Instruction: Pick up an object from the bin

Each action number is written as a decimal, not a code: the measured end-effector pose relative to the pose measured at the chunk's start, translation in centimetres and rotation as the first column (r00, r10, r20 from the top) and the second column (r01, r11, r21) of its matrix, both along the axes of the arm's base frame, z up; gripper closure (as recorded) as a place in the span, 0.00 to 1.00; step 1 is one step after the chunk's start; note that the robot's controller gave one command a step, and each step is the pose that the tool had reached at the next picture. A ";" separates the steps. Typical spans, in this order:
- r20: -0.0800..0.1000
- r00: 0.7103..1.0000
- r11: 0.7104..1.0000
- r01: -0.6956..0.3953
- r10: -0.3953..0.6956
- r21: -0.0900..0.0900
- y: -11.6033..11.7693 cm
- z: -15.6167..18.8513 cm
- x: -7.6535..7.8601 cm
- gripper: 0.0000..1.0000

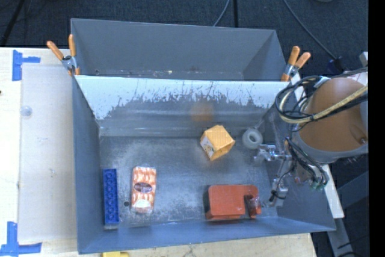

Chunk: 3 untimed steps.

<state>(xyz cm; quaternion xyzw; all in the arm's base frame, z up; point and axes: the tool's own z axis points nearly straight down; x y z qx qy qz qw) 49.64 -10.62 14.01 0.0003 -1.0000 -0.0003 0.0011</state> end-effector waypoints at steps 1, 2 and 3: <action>0.000 1.000 1.000 -0.002 0.002 0.000 0.1 0.0 0.0 0.00; 0.000 1.000 1.000 -0.019 0.019 0.001 1.2 -3.6 -0.6 0.00; 0.033 0.963 0.963 -0.267 0.268 -0.015 6.3 -6.4 -1.2 1.00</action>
Offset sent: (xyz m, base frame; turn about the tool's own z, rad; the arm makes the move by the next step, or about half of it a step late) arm -0.0136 0.0139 -0.0701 0.0963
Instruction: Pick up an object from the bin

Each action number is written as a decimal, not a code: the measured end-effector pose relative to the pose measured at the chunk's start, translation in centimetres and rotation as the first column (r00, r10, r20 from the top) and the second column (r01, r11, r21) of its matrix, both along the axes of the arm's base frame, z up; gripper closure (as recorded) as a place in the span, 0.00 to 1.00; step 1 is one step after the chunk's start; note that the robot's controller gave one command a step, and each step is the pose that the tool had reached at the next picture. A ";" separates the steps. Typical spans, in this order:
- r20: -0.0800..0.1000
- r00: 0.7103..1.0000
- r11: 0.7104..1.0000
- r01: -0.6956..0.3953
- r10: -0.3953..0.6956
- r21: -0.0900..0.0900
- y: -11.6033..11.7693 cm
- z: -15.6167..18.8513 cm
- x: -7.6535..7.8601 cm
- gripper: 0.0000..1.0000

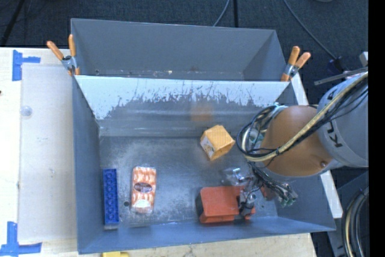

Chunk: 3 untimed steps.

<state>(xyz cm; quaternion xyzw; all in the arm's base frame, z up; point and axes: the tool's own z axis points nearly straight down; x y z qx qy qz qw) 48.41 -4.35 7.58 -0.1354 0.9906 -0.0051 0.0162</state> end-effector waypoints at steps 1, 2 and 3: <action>0.000 1.000 1.000 -0.001 0.001 0.000 0.0 0.0 0.0 1.00; -0.005 1.000 1.000 0.004 -0.004 0.000 0.7 9.4 0.8 1.00; -0.005 1.000 1.000 0.003 -0.003 0.000 0.7 9.4 0.8 1.00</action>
Offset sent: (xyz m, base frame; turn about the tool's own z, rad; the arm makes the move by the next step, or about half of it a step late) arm 0.0093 0.0072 0.0967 0.0069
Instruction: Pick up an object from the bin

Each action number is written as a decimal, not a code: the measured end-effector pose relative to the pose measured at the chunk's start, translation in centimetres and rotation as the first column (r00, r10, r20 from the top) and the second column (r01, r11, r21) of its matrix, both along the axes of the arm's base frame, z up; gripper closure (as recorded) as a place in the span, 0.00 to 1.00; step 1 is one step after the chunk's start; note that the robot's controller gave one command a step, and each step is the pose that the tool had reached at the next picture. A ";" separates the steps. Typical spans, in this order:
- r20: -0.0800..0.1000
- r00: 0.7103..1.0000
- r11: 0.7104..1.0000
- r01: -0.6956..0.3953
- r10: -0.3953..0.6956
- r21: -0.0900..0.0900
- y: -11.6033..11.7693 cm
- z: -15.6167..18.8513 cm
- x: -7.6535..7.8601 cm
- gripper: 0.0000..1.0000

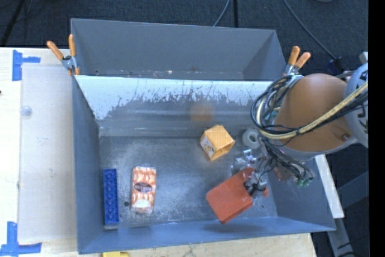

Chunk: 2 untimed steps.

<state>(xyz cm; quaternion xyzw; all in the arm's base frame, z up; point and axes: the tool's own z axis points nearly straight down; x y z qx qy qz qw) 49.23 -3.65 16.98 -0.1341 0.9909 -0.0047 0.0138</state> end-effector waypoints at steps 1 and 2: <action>0.013 0.999 0.999 0.051 -0.051 0.001 0.7 -4.4 -0.1 1.00; 0.007 0.999 0.999 0.041 -0.041 0.005 -1.9 -8.5 -0.6 1.00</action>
Offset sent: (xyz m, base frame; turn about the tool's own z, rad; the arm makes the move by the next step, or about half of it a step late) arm -0.0106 -0.0390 -0.0998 0.0378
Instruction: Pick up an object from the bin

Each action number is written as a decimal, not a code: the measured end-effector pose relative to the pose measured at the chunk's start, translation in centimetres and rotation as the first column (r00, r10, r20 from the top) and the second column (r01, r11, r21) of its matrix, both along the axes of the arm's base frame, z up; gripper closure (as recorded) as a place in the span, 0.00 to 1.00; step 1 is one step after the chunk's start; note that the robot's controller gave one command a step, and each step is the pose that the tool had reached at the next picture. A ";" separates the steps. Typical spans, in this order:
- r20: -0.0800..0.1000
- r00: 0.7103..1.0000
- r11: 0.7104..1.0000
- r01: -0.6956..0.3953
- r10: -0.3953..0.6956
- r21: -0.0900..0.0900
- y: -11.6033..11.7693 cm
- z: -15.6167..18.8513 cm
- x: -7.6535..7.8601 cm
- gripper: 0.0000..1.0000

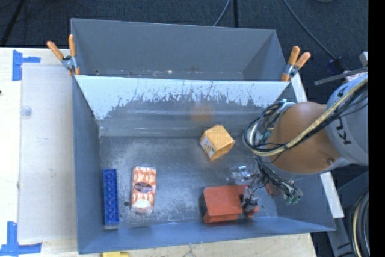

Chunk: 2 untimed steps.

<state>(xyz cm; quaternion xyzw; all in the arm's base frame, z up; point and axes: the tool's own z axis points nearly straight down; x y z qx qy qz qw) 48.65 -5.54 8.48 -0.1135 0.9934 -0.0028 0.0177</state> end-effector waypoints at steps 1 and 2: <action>0.007 1.000 1.000 -0.006 0.006 -0.001 15.1 9.6 6.9 1.00; -0.001 1.000 1.000 -0.001 0.001 -0.006 14.6 9.2 6.7 1.00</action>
Offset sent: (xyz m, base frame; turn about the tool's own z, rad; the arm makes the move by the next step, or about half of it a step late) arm 0.0000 0.0000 0.0000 0.0000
